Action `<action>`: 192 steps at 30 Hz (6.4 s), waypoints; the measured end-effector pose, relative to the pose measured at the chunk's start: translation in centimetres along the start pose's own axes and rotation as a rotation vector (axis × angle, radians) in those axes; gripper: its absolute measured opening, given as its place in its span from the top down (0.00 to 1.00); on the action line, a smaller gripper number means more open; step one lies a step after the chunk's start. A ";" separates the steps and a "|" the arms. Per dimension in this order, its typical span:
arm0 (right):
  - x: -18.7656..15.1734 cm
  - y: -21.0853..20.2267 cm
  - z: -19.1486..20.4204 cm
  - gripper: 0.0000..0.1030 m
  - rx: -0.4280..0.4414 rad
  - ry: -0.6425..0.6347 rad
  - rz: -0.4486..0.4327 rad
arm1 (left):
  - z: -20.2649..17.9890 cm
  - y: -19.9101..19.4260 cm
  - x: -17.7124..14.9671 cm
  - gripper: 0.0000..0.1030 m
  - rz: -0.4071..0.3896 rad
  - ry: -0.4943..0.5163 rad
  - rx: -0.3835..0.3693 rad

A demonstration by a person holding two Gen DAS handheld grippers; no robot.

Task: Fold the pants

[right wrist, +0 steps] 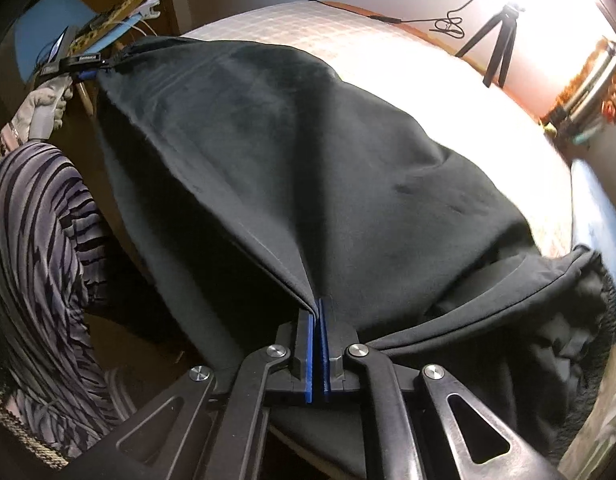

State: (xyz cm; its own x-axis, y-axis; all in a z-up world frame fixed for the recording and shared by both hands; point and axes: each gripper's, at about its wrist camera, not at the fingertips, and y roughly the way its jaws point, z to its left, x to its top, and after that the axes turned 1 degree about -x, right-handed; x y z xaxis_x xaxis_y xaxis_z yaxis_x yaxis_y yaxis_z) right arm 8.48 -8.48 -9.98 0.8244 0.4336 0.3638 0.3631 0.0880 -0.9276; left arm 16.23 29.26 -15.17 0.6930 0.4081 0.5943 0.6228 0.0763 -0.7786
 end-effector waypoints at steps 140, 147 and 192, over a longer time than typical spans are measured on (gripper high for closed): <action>-27.9 -6.9 -26.1 0.86 0.102 1.190 -0.344 | -42.4 -16.1 -28.9 0.98 0.407 1.486 -0.762; -27.6 -10.8 -26.4 0.34 -0.056 1.065 -0.409 | -41.7 -16.8 -28.2 0.83 0.440 1.499 -0.753; -19.7 -8.2 -28.8 0.42 -0.224 0.793 -0.184 | -36.4 -10.1 -8.7 0.61 0.183 0.948 -0.469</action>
State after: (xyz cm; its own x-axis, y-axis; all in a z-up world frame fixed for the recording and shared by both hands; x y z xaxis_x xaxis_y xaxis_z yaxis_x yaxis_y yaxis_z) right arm 1.74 -43.54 -7.09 0.7738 -0.3353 0.5374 0.5303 -0.1209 -0.8391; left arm 17.10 -8.22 -5.14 0.6631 -0.5104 0.5476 0.4187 -0.3535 -0.8365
